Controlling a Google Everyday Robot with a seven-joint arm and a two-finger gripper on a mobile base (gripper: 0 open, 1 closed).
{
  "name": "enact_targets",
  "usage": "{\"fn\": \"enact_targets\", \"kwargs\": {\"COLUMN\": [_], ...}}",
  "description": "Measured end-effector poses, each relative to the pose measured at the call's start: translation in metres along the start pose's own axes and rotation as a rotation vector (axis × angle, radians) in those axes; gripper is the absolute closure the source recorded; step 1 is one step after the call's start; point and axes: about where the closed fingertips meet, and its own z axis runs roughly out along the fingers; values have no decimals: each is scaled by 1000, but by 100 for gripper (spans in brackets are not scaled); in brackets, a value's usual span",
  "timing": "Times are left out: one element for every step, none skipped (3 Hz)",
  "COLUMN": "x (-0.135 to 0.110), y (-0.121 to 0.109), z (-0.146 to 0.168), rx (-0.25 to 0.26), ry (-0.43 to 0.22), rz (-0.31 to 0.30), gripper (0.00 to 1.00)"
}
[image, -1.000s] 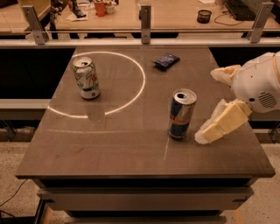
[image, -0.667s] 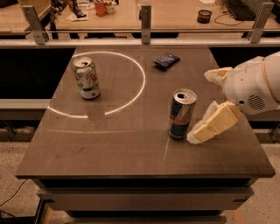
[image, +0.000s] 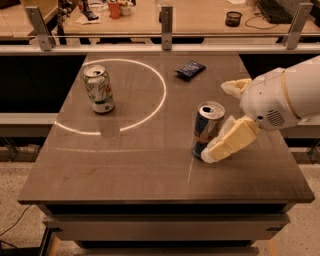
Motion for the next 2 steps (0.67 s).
{"fn": "enact_targets", "kwargs": {"x": [-5, -8], "y": [3, 4], "z": [8, 12], "rx": [-10, -18], "ry": [-15, -28], "rz": [-5, -16], "gripper": [5, 22]}}
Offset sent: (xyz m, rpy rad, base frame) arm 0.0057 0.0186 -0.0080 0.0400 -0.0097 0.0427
